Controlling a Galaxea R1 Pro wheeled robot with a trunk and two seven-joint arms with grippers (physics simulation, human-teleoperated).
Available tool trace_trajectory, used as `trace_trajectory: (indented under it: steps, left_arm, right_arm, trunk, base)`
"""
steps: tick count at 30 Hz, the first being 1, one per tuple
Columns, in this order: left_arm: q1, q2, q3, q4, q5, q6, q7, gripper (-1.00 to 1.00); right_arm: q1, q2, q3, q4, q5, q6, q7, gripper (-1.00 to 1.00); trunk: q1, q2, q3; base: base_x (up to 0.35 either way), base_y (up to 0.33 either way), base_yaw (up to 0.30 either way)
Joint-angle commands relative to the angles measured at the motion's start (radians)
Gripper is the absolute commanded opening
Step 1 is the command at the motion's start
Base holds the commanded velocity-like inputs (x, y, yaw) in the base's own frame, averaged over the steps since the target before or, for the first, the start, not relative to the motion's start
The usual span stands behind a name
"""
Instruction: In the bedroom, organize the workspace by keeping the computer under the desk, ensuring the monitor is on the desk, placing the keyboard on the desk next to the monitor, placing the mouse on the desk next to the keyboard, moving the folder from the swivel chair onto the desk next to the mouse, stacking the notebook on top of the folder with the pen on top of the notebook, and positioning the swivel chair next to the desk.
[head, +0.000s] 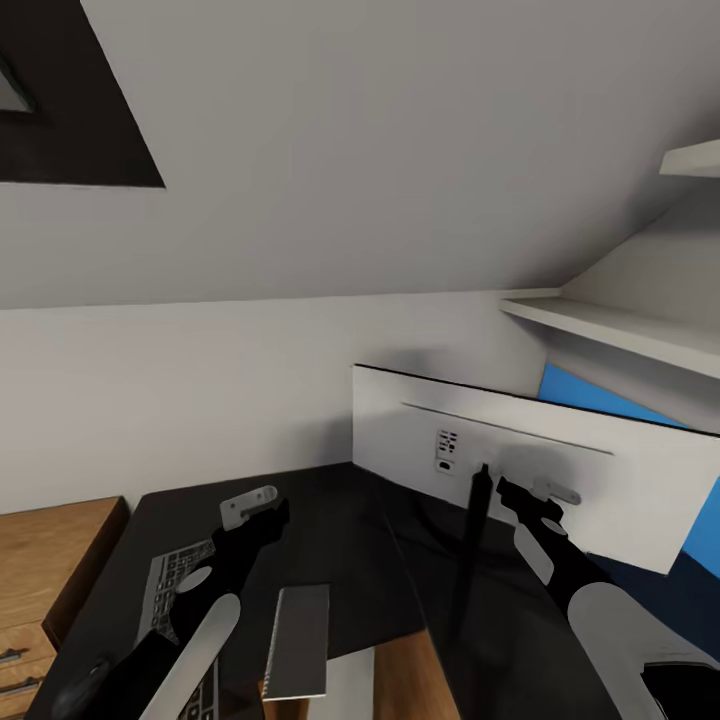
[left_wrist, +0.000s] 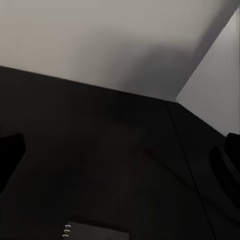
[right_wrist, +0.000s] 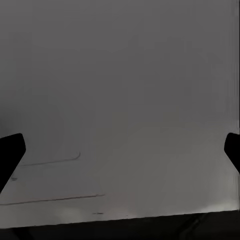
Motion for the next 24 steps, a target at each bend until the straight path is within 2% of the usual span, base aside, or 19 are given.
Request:
trace_trajectory:
  steps: [1, 18, 24]
  left_arm:
    - [-0.001, 0.001, -0.002, -0.001, 0.006, 0.002, 0.008, 1.0]
    - [-0.001, 0.001, -0.002, -0.001, 0.006, 0.002, 0.008, 1.0]
    - [-0.001, 0.002, 0.0, -0.001, 0.006, 0.003, 0.008, 1.0]
  right_arm:
    - [-0.001, -0.001, 0.006, -0.001, -0.007, -0.004, -0.003, 1.0]
    - [-0.001, -0.001, 0.006, 0.0, -0.007, -0.006, -0.002, 1.0]
    - [-0.001, 0.002, 0.008, -0.004, -0.007, -0.006, 0.0, 1.0]
  trunk:
    - [0.001, -0.002, -0.002]
    - [0.001, -0.002, -0.002]
    - [0.001, -0.002, -0.002]
  base:
    - [0.091, -0.06, 0.0]
    - [0.004, -0.005, 0.0]
    - [-0.299, 0.0, 0.0]
